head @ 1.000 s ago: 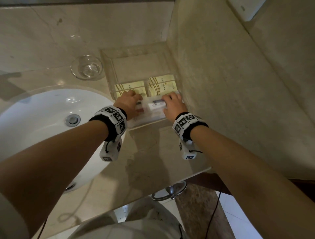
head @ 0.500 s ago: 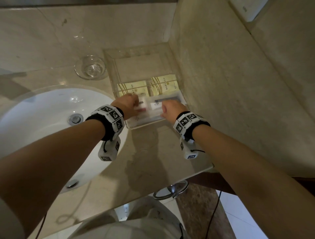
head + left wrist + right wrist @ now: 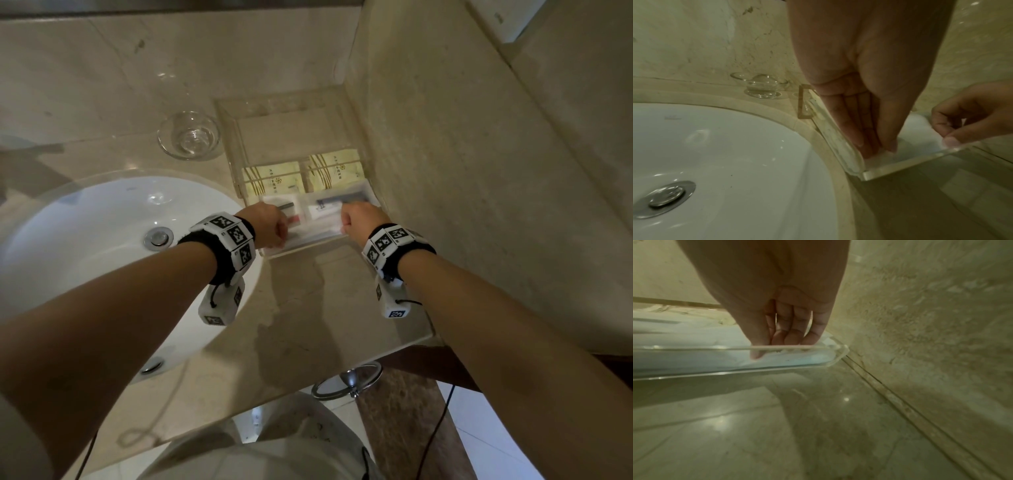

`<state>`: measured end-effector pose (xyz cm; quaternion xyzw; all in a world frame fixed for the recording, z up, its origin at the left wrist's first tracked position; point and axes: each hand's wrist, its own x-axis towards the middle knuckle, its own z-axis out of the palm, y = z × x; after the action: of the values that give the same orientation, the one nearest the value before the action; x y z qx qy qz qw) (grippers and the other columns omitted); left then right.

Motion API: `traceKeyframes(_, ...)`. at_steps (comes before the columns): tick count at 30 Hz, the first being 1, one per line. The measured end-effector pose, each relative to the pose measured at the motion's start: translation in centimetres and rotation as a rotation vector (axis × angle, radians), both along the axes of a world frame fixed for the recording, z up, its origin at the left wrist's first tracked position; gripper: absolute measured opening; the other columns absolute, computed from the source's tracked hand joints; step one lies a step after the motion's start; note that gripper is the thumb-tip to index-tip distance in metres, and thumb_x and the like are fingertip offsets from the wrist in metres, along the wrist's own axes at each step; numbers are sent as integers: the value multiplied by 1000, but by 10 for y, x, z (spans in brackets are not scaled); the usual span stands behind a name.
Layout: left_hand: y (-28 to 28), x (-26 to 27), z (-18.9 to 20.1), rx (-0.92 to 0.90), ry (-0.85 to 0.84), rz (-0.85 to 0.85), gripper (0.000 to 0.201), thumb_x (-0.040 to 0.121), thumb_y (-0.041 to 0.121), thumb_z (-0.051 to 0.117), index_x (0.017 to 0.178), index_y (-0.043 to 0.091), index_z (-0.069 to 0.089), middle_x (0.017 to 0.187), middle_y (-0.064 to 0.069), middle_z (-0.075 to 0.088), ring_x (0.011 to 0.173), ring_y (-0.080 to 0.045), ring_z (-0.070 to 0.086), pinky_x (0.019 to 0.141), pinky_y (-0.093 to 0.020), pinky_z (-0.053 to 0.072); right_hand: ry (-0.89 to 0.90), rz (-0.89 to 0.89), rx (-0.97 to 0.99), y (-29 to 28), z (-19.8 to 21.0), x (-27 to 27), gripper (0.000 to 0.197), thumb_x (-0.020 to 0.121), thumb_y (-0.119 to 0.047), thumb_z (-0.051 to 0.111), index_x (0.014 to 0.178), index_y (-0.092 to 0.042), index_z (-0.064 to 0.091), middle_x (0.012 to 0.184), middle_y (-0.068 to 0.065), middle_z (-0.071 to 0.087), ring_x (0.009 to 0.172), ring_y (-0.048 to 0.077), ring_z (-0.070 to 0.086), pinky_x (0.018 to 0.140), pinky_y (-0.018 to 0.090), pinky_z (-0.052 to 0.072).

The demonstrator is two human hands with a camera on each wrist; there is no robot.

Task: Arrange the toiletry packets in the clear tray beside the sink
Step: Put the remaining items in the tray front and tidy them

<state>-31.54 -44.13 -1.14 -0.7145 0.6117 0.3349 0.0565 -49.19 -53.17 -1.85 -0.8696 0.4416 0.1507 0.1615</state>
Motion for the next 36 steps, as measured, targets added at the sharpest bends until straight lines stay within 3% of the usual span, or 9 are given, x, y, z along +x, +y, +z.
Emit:
traceKeyframes(2, 0, 2, 0, -1, 27, 11, 20, 83, 15, 63, 101, 11, 70, 108, -8, 69, 103, -24, 61, 81, -23, 42, -5, -3, -8, 0, 1, -1, 15, 94, -8, 45, 80, -13, 46, 107, 15, 66, 99, 31, 63, 84, 37, 53)
traceKeyframes(6, 2, 6, 1, -90, 81, 81, 21, 86, 21, 61, 103, 10, 67, 109, -8, 67, 98, -22, 58, 80, -22, 39, -28, -26, 36, -2, 0, -5, 34, 93, -24, 53, 64, -19, 35, 87, 9, 56, 85, 26, 56, 77, 34, 48)
traceKeyframes(10, 6, 12, -2, -293, 6, 199, 43, 80, 43, 63, 105, 9, 56, 113, -11, 55, 106, -29, 50, 91, -36, 42, -51, 24, 12, 2, 5, -12, 39, 79, -48, 65, 85, -17, 43, 89, 0, 51, 80, 20, 48, 71, 29, 39)
traceKeyframes(13, 11, 10, -7, -375, -96, 148, 64, 67, 49, 73, 115, 13, 49, 128, -10, 43, 121, -30, 37, 104, -40, 34, 56, 174, -69, 7, -1, -11, 41, 80, -42, 67, 102, -14, 47, 108, 5, 55, 97, 23, 53, 82, 32, 40)
traceKeyframes(16, 17, 6, -12, -322, -201, 50, 87, 58, 55, 77, 126, 15, 39, 145, -10, 28, 138, -31, 20, 116, -45, 18, 84, 177, -142, 11, -9, -8, 41, 86, -32, 62, 116, -9, 47, 120, 9, 55, 111, 25, 51, 92, 35, 38)
traceKeyframes(20, 24, -1, -20, -200, -340, -100, 113, 60, 55, 76, 144, 9, 16, 158, -13, -9, 146, -35, -10, 117, -53, -4, 50, 145, -140, 14, -12, -4, 39, 87, -24, 61, 118, -7, 47, 122, 11, 55, 113, 27, 51, 94, 35, 38)
traceKeyframes(27, 27, 2, -29, -340, -332, -125, 95, 63, 33, 79, 138, 4, 29, 159, -14, 3, 147, -35, -1, 118, -50, -1, 25, 174, -179, 15, -14, -4, 27, 89, -11, 50, 116, -7, 49, 119, 11, 57, 110, 28, 51, 92, 36, 36)
traceKeyframes(32, 15, 11, -21, -365, -300, -80, 89, 65, 32, 78, 137, 8, 31, 158, -12, 5, 147, -33, -1, 118, -48, 0, -22, 119, -232, 3, -11, 4, 35, 89, -10, 52, 123, -6, 47, 122, 12, 56, 114, 27, 51, 94, 37, 37)
traceKeyframes(36, 6, 18, -18, -355, -316, -42, 86, 68, 29, 76, 138, 9, 30, 158, -12, 5, 147, -33, -1, 118, -48, 0, -55, 61, -301, -7, -8, 13, 48, 84, -15, 61, 128, -9, 43, 132, 11, 45, 123, 28, 41, 98, 37, 36)
